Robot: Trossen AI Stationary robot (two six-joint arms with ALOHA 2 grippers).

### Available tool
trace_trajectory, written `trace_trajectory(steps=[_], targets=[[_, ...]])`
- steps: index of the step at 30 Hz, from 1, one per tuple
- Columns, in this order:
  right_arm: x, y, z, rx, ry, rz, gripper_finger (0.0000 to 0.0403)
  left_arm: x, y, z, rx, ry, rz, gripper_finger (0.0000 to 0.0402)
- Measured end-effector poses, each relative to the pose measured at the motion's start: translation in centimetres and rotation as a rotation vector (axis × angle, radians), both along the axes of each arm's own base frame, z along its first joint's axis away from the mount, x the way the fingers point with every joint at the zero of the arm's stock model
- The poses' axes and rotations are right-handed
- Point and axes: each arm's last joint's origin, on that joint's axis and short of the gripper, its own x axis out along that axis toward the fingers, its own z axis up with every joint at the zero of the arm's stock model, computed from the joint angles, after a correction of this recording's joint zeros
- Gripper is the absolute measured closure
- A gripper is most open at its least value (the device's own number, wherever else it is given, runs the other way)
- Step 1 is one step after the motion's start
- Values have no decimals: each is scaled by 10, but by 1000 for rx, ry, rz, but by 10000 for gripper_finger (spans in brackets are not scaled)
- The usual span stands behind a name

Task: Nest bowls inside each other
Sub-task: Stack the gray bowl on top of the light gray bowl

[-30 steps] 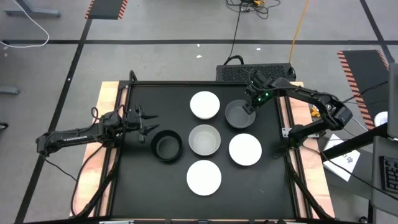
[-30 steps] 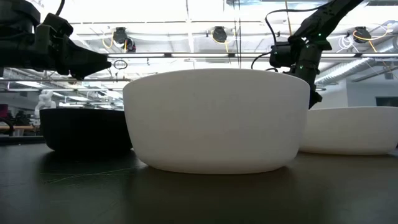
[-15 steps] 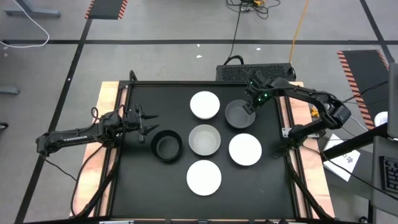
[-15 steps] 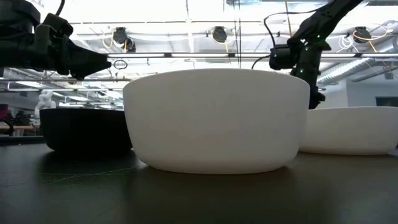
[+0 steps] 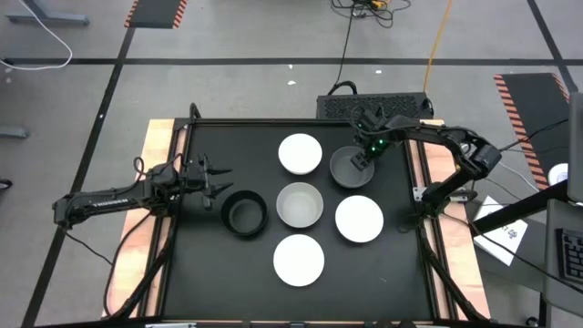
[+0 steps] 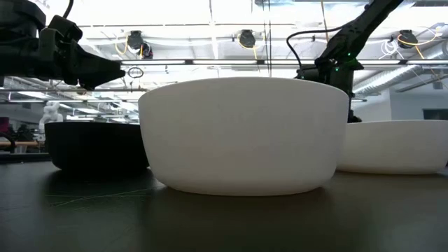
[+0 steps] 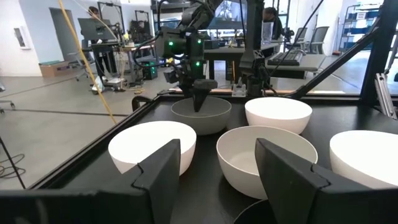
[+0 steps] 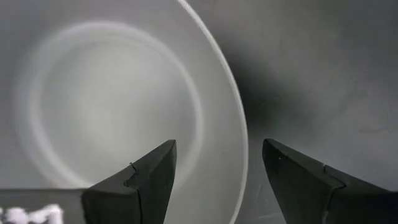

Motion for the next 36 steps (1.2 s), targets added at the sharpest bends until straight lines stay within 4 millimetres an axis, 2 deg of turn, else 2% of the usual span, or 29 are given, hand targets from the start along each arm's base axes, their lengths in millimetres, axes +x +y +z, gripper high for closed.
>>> trace_trajectory(steps=[14,23,28,36], targets=[[1,-1,0,-10,-9,11,175,0,0,0,0,4,-1,190],[5,-3,7,9,-60,26,215,0,0,-1,1,8,-1,190],[8,-7,13,-6,-79,32,251,0,0,-1,-1,12,-1,190],[7,-5,13,7,-63,49,293,0,0,-3,-6,28,-2,190]])
